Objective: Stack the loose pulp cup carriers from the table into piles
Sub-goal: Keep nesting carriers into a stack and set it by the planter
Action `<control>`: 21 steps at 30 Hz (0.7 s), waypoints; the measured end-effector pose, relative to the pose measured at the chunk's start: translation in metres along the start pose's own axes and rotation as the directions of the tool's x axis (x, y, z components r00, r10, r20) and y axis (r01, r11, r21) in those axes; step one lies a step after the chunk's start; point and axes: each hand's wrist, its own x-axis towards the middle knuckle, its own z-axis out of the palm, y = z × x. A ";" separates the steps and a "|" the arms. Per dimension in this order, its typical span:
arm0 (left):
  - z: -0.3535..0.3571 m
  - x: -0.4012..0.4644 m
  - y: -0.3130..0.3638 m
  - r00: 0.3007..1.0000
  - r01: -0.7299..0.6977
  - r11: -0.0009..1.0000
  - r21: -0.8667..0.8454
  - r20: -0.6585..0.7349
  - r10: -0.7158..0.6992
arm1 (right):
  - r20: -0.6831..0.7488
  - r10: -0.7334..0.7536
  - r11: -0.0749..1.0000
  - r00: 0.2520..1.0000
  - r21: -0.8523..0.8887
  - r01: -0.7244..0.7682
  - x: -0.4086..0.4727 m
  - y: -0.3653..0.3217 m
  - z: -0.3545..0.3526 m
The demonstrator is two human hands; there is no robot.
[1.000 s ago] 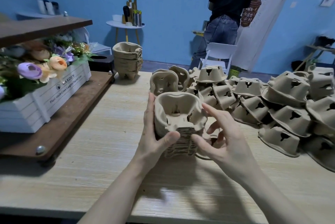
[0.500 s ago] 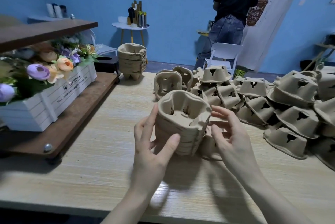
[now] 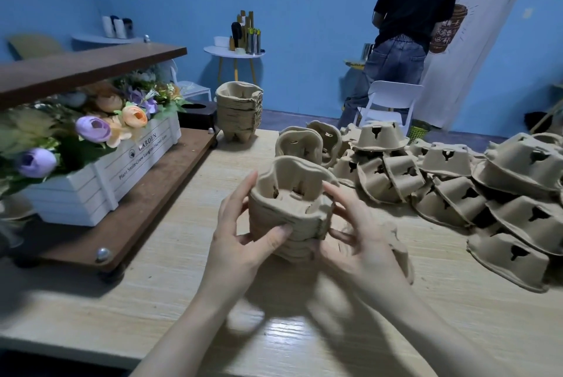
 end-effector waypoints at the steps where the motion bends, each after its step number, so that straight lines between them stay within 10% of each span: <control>1: -0.006 0.005 -0.002 1.000 -0.010 1.000 -0.001 -0.027 0.010 | 0.025 0.005 0.999 1.000 0.036 -0.006 0.009 0.001 0.007; 21: -0.066 0.186 -0.081 0.973 -0.005 0.975 0.223 -0.224 0.056 | 0.129 0.093 0.977 0.987 -0.205 -0.065 0.231 0.041 0.102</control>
